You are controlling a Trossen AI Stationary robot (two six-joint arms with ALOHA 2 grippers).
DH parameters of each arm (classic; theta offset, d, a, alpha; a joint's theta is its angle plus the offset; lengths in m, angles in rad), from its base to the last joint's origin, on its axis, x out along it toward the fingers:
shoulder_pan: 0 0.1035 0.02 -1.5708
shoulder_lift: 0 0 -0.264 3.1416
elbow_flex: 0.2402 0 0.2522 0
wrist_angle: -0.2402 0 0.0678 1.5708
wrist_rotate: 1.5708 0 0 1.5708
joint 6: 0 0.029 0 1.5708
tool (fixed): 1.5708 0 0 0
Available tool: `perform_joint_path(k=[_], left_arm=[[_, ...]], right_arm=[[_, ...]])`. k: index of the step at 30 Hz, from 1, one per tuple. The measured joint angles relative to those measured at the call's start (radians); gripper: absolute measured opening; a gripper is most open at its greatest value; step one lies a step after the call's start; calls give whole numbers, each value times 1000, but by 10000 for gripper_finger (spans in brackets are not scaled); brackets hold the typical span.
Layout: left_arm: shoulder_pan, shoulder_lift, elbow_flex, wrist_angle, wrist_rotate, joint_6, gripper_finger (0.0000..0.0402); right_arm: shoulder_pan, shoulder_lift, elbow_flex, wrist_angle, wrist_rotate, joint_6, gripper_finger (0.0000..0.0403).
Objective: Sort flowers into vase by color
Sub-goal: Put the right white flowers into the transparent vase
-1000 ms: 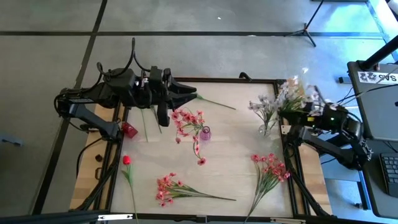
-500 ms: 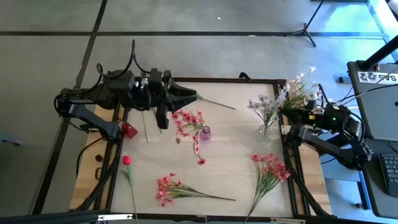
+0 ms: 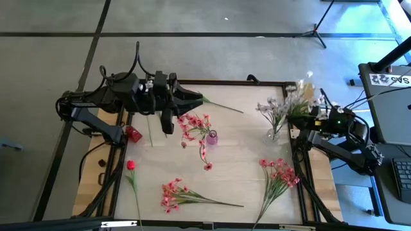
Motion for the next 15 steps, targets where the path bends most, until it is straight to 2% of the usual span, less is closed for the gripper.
perform_joint_path(k=[2,9,15], left_arm=[[0,0,0,0,0,0,106],[-7,0,0,0,0,0,106],[-25,0,0,0,0,0,106]], right_arm=[[0,0,0,-7,-49,-18,12],[0,0,0,-17,-53,-21,26],[0,0,0,-24,-108,-48,28]])
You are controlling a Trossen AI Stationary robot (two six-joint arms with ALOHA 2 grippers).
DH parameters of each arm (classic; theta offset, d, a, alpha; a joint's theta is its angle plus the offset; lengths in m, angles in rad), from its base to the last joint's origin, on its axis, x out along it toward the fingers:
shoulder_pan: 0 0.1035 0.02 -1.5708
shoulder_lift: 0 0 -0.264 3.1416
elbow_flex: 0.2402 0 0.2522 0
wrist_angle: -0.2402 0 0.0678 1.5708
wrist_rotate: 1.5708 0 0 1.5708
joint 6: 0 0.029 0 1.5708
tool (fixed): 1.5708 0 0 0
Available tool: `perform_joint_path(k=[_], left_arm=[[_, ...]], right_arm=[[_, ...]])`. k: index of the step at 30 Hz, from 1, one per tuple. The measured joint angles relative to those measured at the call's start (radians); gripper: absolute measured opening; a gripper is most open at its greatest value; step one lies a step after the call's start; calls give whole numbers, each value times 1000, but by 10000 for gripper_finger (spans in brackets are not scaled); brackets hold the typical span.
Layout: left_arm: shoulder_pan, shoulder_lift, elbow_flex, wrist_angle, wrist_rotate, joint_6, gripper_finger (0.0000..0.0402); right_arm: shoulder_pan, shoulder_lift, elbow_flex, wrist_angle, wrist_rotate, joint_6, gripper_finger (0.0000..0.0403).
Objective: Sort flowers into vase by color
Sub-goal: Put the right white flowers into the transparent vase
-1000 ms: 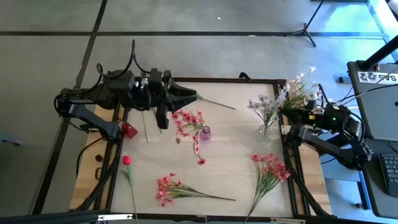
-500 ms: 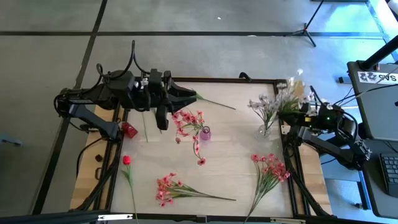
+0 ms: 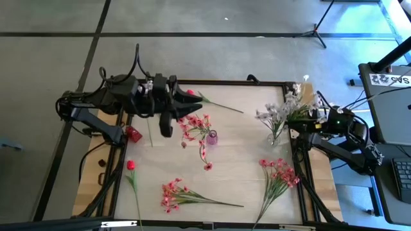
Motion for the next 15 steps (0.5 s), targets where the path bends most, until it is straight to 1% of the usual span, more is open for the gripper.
perform_joint_path(k=[3,6,8,11,15], left_arm=[[-7,0,0,0,0,0,106],[-13,0,0,0,0,0,106],[-15,0,0,0,0,1,106],[-15,0,0,0,0,1,106],[-15,0,0,0,0,2,106]], right_arm=[[0,0,0,-18,-27,-4,28],[0,0,0,-26,-31,3,29],[0,5,1,-61,-43,2,33],[0,6,1,-141,-65,-20,57],[0,2,1,-151,-84,-30,108]])
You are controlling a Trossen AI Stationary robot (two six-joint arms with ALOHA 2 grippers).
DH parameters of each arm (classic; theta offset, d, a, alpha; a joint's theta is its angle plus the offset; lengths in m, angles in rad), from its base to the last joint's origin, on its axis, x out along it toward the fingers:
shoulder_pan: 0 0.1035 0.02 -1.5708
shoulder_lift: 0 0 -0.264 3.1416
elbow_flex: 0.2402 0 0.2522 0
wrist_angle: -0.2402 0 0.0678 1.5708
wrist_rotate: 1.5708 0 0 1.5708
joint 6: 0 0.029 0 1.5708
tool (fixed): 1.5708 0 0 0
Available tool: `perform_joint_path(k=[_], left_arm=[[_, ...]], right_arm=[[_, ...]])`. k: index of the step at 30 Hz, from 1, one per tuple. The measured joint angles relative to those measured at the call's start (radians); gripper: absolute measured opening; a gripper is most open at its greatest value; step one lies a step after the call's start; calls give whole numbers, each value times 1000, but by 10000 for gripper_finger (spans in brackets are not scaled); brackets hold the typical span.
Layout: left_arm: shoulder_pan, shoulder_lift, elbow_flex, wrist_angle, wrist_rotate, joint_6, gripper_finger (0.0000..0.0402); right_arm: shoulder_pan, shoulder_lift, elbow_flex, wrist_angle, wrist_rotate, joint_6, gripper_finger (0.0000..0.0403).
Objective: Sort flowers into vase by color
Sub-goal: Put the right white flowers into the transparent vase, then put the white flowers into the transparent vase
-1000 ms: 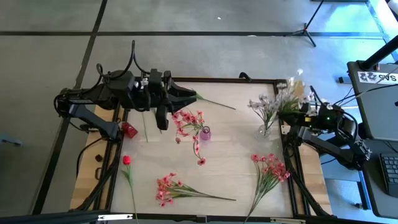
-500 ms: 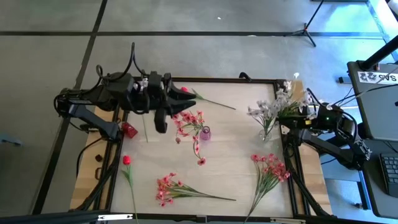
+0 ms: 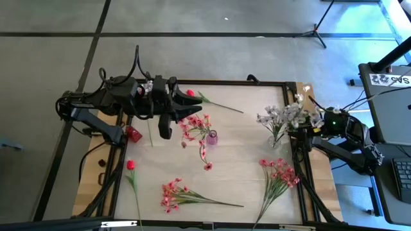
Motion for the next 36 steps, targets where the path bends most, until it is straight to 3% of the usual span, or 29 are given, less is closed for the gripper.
perform_joint_path(k=[7,17,26,36], left_arm=[[0,0,0,0,0,17,106],[0,0,0,0,0,34,106],[0,0,0,0,0,77,106],[0,0,0,0,0,77,106]], right_arm=[[0,0,0,2,-76,-48,173],[0,47,103,-101,-76,-131,199],[1,136,115,-259,-110,-131,239],[1,281,394,-393,-110,-150,237]])
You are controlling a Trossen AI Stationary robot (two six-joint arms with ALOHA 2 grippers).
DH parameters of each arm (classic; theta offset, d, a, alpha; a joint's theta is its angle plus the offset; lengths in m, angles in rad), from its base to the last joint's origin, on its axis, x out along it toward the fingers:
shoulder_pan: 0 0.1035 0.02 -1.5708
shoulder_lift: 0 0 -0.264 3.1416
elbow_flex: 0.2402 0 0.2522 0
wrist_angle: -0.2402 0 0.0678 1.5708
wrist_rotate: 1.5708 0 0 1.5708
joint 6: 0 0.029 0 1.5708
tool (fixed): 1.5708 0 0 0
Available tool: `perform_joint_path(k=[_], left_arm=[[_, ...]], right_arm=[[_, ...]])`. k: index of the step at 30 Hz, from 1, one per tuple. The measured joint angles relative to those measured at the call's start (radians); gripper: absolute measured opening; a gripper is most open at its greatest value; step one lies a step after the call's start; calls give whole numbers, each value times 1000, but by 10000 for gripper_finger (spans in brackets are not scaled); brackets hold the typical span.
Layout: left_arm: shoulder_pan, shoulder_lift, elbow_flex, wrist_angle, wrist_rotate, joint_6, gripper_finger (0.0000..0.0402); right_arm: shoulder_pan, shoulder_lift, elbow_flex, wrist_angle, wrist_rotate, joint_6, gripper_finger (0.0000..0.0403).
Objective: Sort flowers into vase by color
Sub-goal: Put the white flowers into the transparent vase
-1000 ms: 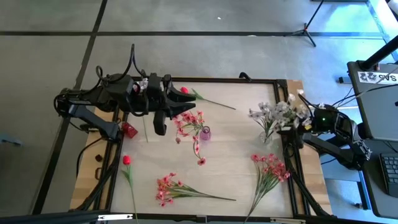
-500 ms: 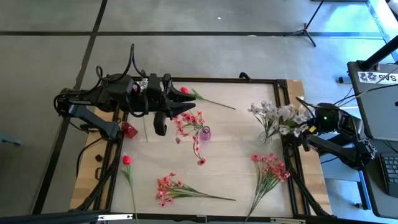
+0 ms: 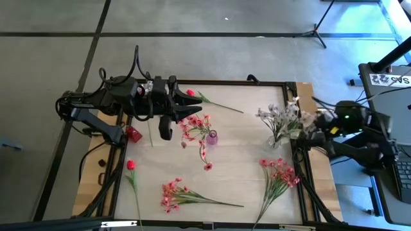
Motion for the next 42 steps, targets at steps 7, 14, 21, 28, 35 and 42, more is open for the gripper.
perform_joint_path(k=[7,14,21,28,35,42], left_arm=[[0,0,0,-1,0,-13,106],[-4,0,0,-22,1,-27,106],[-7,-12,0,-103,-6,-43,106],[43,-17,1,-515,-428,-350,106],[327,-16,-13,-980,-570,-808,106],[635,-10,-294,-943,-308,-798,106]], right_arm=[[0,113,260,-46,46,79,237],[-1,171,364,-45,100,202,237],[-1,208,413,82,86,369,237],[-1,240,538,472,116,512,237],[-1,275,637,613,234,501,237],[-1,300,596,593,288,465,237]])
